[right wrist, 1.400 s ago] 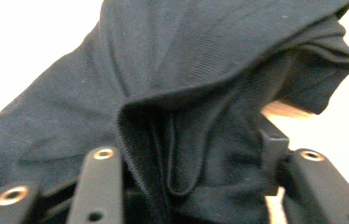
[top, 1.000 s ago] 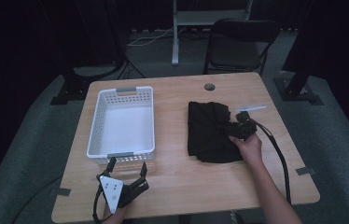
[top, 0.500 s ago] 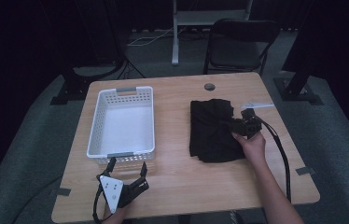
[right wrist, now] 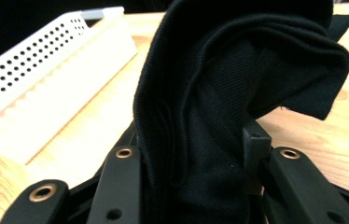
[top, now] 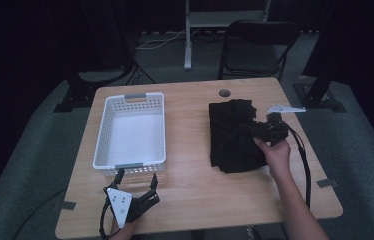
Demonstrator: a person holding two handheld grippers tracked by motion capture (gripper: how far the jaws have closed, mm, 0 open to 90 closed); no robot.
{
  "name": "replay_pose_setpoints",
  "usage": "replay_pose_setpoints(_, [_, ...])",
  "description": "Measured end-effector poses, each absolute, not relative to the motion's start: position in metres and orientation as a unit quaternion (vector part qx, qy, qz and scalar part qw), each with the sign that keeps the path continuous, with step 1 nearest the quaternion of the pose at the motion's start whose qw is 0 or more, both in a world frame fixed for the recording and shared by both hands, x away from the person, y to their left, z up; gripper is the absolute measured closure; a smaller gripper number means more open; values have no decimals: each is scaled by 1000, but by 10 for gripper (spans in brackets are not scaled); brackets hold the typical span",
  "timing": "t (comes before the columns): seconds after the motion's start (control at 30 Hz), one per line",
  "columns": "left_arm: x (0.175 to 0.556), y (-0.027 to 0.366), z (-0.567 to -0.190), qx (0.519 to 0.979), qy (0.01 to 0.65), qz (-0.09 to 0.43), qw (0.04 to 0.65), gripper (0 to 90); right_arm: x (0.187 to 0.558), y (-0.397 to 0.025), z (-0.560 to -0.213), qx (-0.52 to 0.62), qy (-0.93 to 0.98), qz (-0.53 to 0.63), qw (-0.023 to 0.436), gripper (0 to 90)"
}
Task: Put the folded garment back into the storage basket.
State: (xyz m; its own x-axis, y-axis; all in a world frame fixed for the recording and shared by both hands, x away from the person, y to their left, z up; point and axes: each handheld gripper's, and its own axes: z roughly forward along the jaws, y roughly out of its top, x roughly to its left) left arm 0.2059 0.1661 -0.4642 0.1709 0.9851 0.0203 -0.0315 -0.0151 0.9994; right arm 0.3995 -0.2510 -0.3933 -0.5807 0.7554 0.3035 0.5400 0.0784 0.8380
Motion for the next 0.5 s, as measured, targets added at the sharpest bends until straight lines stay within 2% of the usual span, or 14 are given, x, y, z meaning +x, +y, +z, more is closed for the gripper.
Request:
replay_pose_setpoints(0.33, [206,166,-464,538,443,467,544,45,392,-255,-373,438,714,534,108,630])
replay_pose_setpoints(0.5, [206,166,-464,539,443,467,543,45,387,-257,-346,428,697,565,112,629])
